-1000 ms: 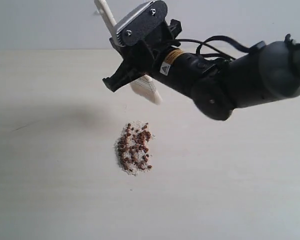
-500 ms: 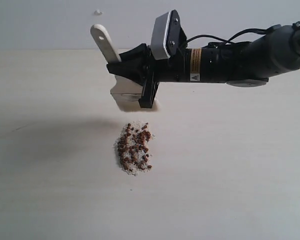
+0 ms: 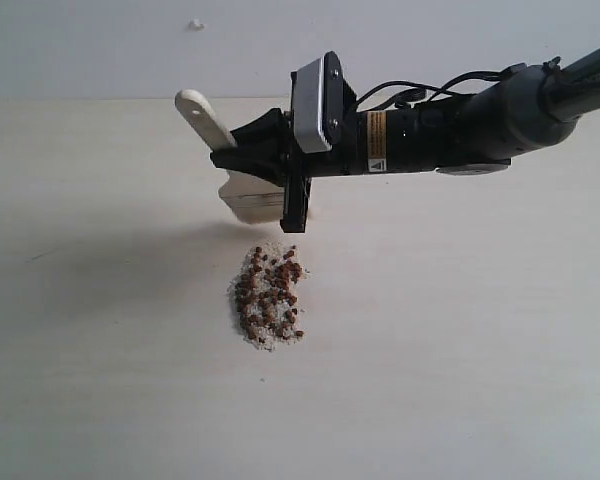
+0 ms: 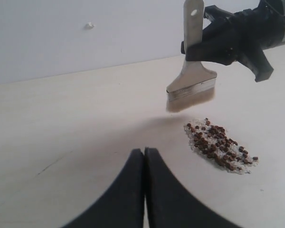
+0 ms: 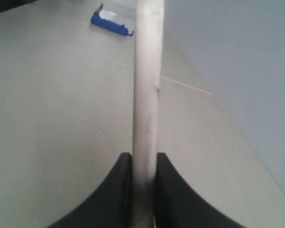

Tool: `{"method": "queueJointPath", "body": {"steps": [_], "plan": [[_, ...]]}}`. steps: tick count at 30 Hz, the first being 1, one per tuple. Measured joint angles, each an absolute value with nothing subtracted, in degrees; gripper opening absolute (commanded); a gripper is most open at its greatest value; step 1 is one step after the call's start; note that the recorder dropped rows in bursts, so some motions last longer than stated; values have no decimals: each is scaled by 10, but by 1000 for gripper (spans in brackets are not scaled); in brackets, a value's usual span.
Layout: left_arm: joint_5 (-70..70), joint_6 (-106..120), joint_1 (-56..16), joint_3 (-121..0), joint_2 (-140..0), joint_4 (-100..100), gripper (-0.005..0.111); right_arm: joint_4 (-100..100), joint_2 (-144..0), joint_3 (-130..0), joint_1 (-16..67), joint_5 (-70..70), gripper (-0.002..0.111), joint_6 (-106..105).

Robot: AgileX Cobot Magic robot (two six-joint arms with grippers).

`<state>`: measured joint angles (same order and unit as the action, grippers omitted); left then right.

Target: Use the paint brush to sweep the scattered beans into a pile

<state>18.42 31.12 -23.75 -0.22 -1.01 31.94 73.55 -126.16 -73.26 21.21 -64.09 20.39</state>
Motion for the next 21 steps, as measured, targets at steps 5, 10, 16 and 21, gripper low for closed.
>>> {"method": "queueJointPath", "body": {"steps": [5, 10, 16, 21], "plan": [[184, 311, -238, -2, -10, 319, 0, 783, -1262, -733, 212, -624, 0, 201], [184, 311, -238, -2, -10, 319, 0, 797, -1273, -733, 212, -624, 0, 201], [184, 311, -238, -2, -10, 319, 0, 803, -1295, -734, 212, -669, 0, 218], [184, 311, -238, -2, -10, 319, 0, 830, -1297, -734, 212, -694, 0, 248]]}}
